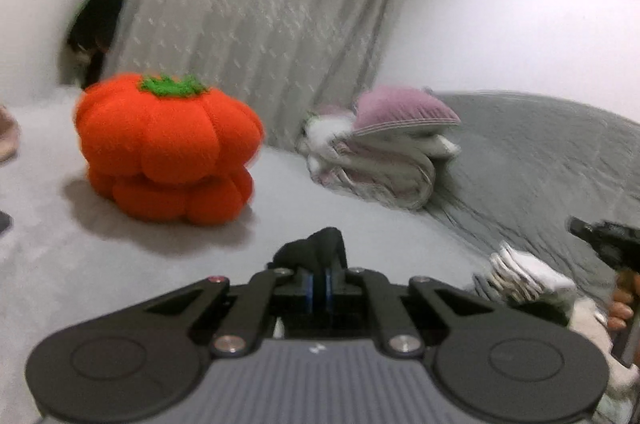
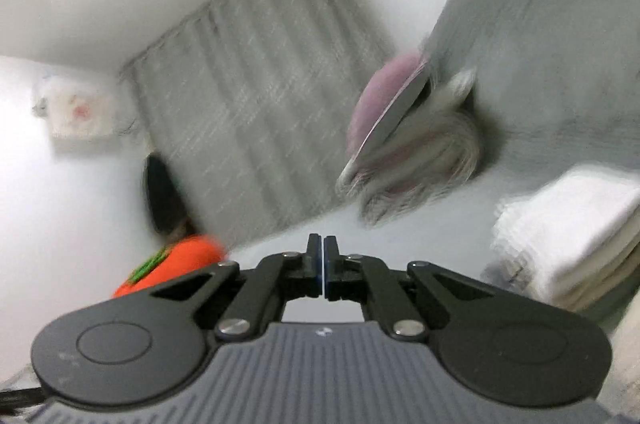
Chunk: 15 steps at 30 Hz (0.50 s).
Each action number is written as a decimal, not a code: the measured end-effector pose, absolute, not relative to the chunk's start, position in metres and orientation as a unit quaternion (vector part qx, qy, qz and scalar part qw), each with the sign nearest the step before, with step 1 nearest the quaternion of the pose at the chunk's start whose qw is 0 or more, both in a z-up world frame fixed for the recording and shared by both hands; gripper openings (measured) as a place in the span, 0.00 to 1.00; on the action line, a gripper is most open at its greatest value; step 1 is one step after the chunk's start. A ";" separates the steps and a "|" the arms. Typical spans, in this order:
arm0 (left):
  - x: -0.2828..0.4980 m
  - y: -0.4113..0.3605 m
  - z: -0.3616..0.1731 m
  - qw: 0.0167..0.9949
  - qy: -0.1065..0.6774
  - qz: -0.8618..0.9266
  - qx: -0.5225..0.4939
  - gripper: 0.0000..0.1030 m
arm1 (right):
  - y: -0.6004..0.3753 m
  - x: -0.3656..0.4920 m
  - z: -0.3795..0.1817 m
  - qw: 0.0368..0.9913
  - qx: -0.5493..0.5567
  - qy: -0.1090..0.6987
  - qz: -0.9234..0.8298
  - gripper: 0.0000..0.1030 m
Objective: Fold clothes
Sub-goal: 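Lift the black garment off the bed with both grippers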
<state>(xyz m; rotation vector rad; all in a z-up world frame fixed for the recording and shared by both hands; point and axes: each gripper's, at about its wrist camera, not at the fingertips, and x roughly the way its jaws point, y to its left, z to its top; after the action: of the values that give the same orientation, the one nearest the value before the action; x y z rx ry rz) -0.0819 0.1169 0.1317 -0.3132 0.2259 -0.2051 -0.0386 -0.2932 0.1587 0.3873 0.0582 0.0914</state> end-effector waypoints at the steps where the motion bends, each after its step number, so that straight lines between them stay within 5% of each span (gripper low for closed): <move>1: -0.083 0.122 0.134 0.977 0.105 -0.087 -0.161 0.05 | -0.293 -0.038 0.159 0.983 0.175 0.030 0.035 0.01; 5: -0.079 0.127 0.135 0.979 0.110 -0.068 -0.157 0.05 | -0.284 -0.010 0.142 0.980 0.131 0.129 0.075 0.02; 7: -0.079 0.126 0.135 0.980 0.107 -0.065 -0.155 0.05 | -0.267 0.006 0.126 0.971 0.100 0.196 0.089 0.14; 9: -0.083 0.127 0.139 0.982 0.092 -0.055 -0.158 0.05 | -0.249 0.015 0.115 0.965 0.053 0.240 0.096 0.16; 15: -0.101 0.159 0.150 0.958 0.005 -0.079 -0.276 0.04 | -0.208 -0.004 0.096 0.940 -0.047 0.267 0.205 0.18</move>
<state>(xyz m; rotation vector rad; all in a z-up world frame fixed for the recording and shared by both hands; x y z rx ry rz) -0.1006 0.1591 0.1503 -0.5589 0.0094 -0.1598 -0.0045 -0.2080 0.0956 -0.0960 0.5459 0.4174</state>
